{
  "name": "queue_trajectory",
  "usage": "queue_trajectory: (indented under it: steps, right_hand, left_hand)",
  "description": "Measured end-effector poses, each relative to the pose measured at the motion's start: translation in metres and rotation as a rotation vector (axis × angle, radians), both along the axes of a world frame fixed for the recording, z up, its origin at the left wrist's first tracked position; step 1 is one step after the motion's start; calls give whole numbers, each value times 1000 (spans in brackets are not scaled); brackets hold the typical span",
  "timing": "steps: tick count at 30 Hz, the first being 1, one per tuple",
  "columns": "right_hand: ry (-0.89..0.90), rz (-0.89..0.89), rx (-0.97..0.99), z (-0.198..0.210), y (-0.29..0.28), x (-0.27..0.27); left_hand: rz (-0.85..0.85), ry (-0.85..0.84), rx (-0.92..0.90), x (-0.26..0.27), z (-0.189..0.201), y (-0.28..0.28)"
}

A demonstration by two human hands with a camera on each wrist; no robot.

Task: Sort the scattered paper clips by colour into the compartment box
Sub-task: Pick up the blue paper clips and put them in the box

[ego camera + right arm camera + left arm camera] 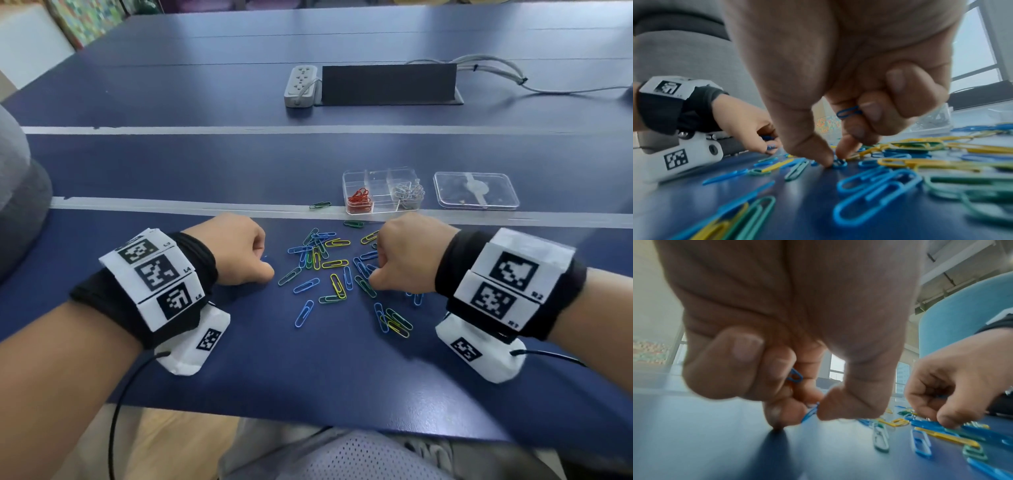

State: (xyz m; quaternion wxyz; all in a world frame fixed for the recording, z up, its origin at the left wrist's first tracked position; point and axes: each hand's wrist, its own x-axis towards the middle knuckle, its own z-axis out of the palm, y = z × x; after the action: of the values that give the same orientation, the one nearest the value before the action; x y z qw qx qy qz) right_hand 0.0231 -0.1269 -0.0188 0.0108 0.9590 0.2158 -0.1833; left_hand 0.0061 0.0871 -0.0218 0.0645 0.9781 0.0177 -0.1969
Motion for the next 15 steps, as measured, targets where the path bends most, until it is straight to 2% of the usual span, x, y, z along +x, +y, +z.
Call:
queue_trajectory:
  steps: [4,9,15]
  right_hand:
    - [-18,21,-33,2,2,-4]
    - [-41,59,-47,3,2,-3]
    - [-99,110,-20,5,0,-2]
  left_hand:
    - [-2,18,-166,1,-2,-2]
    - [113,185,-730,4,-2,-10]
    - [241,345,-1096,5,-2,-30]
